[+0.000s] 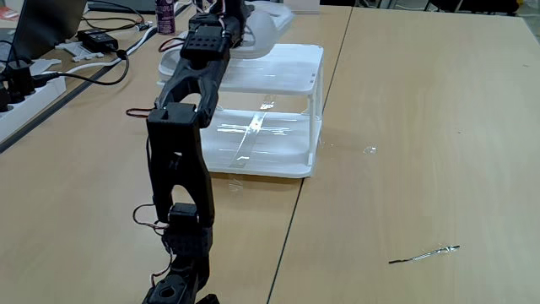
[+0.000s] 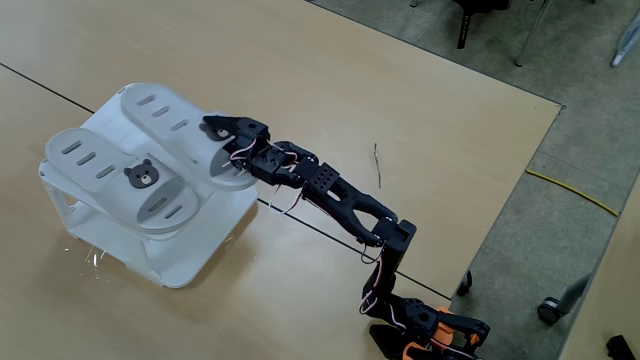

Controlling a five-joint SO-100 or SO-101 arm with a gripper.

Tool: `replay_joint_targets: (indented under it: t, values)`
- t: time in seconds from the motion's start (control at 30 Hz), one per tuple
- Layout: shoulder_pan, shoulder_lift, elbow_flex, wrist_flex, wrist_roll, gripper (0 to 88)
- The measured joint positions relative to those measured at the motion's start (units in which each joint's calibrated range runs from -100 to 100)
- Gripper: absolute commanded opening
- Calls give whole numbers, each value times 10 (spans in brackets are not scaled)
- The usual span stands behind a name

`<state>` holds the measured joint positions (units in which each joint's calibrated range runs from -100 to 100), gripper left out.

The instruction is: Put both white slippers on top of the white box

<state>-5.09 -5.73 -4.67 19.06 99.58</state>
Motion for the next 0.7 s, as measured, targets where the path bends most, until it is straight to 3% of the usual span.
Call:
replay_joint_targets:
  t: [0.27, 0.7]
  values:
    - [-4, 72, -46, 0, 0, 8]
    - [17, 322, -336, 0, 0, 7]
